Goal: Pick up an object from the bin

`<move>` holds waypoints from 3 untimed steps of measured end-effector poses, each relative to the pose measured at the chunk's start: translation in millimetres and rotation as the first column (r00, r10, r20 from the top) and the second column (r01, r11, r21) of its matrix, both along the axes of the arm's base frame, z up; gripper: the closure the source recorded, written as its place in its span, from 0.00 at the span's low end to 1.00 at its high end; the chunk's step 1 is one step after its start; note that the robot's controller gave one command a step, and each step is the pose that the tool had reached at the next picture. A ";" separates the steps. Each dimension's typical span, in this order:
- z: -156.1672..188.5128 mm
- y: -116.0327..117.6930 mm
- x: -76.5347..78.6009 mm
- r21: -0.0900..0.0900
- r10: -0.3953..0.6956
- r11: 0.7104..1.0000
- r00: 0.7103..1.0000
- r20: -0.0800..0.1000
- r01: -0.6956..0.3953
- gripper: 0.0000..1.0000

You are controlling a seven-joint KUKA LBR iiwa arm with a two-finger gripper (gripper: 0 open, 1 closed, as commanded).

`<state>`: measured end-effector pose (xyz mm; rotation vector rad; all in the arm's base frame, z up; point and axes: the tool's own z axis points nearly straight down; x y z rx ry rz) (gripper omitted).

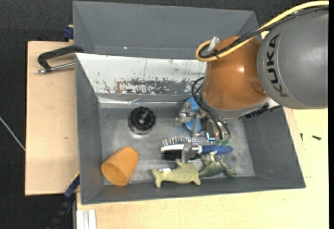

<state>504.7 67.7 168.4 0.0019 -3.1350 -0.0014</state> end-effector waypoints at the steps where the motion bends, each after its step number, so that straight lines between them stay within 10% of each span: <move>1: -93.7 -26.3 -3.2 0.009 -0.038 0.999 0.999 0.018 0.037 0.00; 3: -86.9 -20.6 1.2 0.003 -0.035 0.999 0.999 0.010 0.035 0.00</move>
Offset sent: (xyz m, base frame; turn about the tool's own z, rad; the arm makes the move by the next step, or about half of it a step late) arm -0.0086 -0.0303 -0.0984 0.0319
